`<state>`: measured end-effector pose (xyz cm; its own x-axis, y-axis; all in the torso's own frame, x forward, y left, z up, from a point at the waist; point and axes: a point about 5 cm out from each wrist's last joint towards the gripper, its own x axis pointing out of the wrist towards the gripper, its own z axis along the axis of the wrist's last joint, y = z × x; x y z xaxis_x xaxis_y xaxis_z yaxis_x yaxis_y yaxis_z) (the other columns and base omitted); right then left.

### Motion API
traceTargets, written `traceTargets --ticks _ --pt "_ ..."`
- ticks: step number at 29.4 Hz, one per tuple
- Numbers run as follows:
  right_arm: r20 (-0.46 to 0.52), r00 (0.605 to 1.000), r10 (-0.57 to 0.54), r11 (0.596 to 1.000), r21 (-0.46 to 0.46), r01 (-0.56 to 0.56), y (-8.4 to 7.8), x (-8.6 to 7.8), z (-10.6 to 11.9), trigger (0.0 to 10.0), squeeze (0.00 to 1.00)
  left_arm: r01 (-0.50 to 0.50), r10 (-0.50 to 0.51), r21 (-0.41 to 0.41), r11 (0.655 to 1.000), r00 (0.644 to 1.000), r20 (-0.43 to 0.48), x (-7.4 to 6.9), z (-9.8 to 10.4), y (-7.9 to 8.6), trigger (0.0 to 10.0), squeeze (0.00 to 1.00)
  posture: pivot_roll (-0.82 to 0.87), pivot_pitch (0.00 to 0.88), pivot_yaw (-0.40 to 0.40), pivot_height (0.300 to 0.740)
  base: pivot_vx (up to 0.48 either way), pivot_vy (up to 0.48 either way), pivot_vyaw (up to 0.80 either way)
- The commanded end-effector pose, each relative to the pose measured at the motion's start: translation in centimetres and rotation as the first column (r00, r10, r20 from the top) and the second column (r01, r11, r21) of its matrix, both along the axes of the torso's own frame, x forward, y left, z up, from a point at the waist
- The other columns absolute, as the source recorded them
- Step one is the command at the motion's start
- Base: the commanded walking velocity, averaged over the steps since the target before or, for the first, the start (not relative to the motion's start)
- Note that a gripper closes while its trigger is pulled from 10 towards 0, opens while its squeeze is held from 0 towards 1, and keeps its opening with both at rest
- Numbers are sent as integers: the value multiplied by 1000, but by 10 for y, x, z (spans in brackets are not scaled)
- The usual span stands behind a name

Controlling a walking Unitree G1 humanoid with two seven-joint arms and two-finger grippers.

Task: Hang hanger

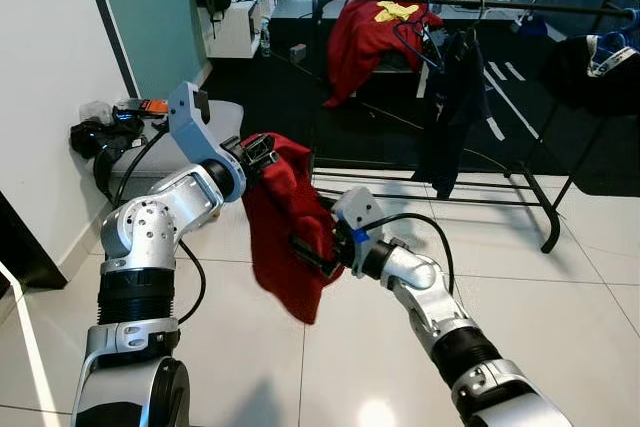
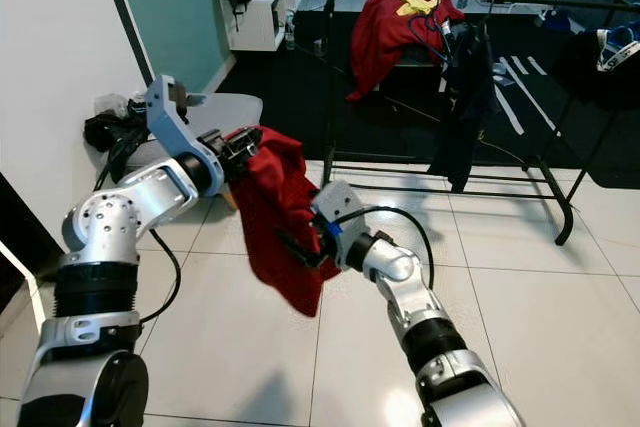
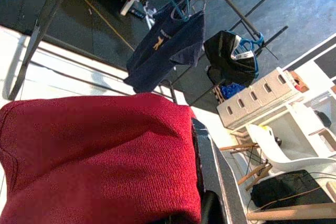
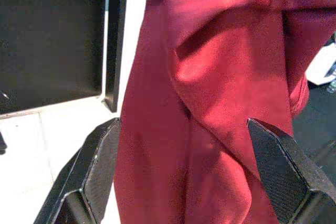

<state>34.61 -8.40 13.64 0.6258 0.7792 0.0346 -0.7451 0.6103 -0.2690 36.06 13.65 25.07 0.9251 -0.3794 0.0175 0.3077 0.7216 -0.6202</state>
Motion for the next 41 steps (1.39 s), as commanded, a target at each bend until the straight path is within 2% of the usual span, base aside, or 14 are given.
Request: traceTargets --ticks 1,7,8,14,28,30,31,33,34,35,36,38,39,41 --pt "-12 1000 -11 1000 20 11 0 5 4 10000 0 30 -31 22 999 998 46 -3 13 -7 0 0 114 41 27 740 0 0 0" --pt "-16 1000 -27 999 20 27 0 8 5 10000 0 47 -49 33 998 997 55 -5 15 -10 0 0 115 41 29 740 0 0 0" --pt "-34 998 -50 998 41 52 0 12 8 0 0 75 -77 30 997 995 62 -8 18 -17 0 0 119 41 26 740 0 0 0" --pt "-65 995 -78 992 99 84 4 20 14 0 0 118 -118 -3 993 991 59 -13 21 -27 0 0 124 41 25 740 0 0 0" --pt "-68 996 -58 988 141 67 7 21 17 0 0 83 -83 3 997 996 38 -10 18 -22 0 0 124 42 28 740 0 0 0" --pt "-62 996 -57 988 142 65 5 20 17 0 0 42 -42 18 999 999 31 -8 17 -17 0 0 121 42 27 740 0 0 0" --pt "-48 997 -54 988 143 60 1 18 18 0 0 -84 84 49 995 996 3 0 12 -1 0 0 120 43 27 740 0 0 0" --pt "-48 997 -54 988 143 60 1 18 18 0 0 -84 84 49 995 996 3 0 12 -1 0 0 120 43 27 740 0 0 0" --pt "-40 999 -36 989 142 41 -3 16 18 0 0 -260 264 91 961 963 -43 7 4 25 0 0 119 43 30 740 0 0 0" --pt "-40 999 -36 989 142 41 -3 16 18 0 0 -260 264 91 961 963 -43 7 4 25 0 0 119 43 30 740 0 0 0" --pt "-38 999 -25 990 140 30 -5 15 19 0 0 -323 330 109 940 942 -60 9 1 34 0 0 119 43 30 740 0 0 0" --pt "-38 999 -25 990 140 30 -5 15 19 0 0 -323 330 109 940 942 -60 9 1 34 0 0 119 43 30 740 0 0 0" --pt "-36 999 -11 990 138 16 -8 13 19 0 0 -376 388 154 914 920 -60 9 -3 46 0 0 115 45 31 740 0 0 0" --pt "-36 999 -11 990 138 16 -8 13 19 0 0 -376 388 154 914 920 -60 9 -3 46 0 0 115 45 31 740 0 0 0"
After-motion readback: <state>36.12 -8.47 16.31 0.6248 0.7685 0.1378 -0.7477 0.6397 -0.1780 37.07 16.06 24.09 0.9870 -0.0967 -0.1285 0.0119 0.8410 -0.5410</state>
